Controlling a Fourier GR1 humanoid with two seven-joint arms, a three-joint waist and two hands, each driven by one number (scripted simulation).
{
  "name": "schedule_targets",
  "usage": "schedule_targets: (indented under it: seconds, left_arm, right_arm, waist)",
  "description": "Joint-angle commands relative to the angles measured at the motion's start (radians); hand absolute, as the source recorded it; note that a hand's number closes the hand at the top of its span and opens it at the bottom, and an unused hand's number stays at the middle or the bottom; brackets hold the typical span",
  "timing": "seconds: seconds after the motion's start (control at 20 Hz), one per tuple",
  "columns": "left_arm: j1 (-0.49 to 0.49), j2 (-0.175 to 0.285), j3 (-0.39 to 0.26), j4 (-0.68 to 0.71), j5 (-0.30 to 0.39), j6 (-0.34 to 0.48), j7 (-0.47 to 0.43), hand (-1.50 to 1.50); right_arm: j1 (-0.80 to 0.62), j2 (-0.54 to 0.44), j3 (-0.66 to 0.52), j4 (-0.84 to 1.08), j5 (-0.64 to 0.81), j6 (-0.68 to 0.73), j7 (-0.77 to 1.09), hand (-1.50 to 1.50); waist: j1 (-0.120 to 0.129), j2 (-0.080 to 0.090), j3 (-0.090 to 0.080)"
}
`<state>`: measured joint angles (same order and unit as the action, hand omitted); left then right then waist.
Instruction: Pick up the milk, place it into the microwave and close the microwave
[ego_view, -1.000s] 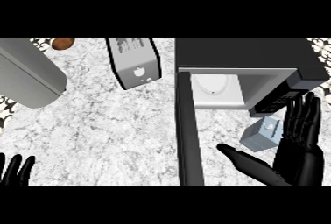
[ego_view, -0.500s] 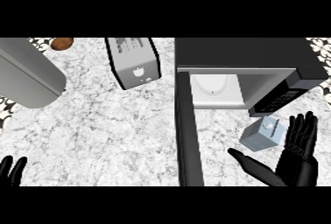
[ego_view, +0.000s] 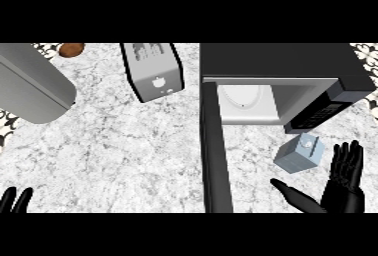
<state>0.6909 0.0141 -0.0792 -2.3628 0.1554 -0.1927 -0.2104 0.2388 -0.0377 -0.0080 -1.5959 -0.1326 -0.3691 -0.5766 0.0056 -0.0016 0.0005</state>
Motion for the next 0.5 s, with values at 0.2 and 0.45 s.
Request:
schedule_targets:
  seconds: [0.2,0.45]
  left_arm:
    - [0.066,-0.013,-0.076,-0.049,-0.051,0.003,-0.014,-1.5]
    - [0.037,-0.013,-0.048,0.002,-0.038,-0.013,-0.034,-1.5]
  right_arm:
    - [-0.033,-0.011,-0.021,0.088,0.018,0.037,-0.062,-1.5]
    - [-0.126,0.002,-0.056,0.226,0.012,0.04,-0.111,-1.5]
  waist:
    - [0.002,0.0,0.0]
    - [0.003,0.0,0.0]
